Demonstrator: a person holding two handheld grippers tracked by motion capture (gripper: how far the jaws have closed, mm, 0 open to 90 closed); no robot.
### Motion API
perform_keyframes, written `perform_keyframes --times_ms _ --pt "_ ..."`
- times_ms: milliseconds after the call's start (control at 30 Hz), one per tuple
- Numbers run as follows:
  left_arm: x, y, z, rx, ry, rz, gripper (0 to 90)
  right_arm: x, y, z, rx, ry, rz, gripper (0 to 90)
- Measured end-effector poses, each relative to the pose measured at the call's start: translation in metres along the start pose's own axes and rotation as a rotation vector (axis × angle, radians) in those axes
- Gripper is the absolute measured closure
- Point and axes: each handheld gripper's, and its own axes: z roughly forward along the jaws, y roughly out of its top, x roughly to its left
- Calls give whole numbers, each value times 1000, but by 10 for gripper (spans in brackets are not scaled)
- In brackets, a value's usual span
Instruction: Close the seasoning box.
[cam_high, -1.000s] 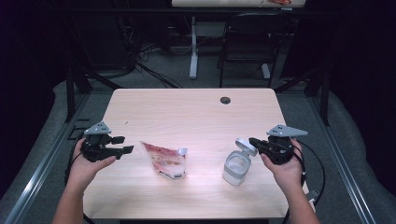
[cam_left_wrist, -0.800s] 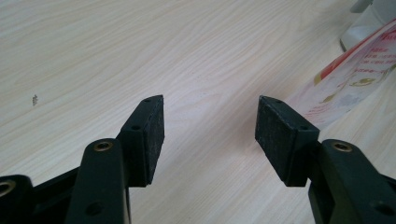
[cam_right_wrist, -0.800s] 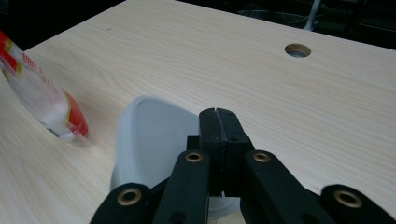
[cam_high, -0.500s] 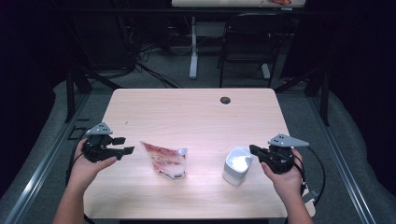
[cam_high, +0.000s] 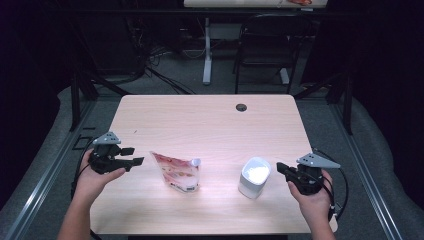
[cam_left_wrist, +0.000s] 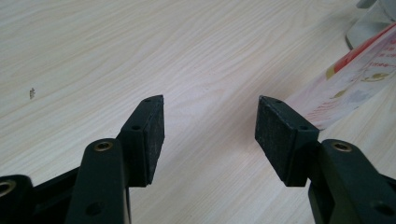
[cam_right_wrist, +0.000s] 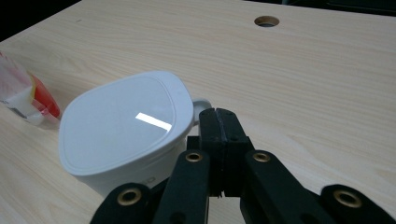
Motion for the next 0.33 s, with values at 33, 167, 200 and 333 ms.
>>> perform_keyframes --times_ms 33,167,200,333 --pt "0 0 1 -3 1 -4 429 -1 -2 1 6 2 2 900" --pt "1 -1 1 1 1 -6 429 -4 -7 4 20 -10 11 900" --pt "1 -1 1 0 2 -8 429 -4 -7 4 19 -13 13 900" --pt "3 -2 1 -3 4 -14 429 -5 -10 5 18 -33 4 870"
